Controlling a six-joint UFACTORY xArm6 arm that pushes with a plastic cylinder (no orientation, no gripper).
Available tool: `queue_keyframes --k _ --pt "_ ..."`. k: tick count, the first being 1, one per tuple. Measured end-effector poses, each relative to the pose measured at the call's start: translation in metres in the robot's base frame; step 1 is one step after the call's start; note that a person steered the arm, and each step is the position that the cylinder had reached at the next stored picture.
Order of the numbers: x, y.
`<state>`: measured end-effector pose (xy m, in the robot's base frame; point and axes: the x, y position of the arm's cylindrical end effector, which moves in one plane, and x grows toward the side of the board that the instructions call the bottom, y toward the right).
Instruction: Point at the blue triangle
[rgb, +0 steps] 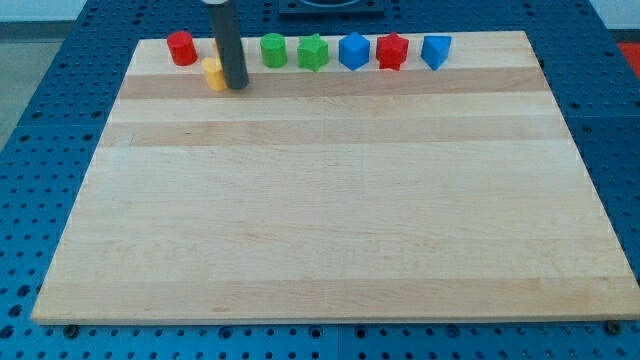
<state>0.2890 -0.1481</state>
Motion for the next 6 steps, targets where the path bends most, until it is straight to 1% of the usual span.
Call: queue_keyframes --k 2,3,4,5,6 --pt "-0.007 -0.053" --pt "-0.006 -0.061" --pt "0.006 -0.039" --pt "0.017 0.031" --pt "0.033 0.117"
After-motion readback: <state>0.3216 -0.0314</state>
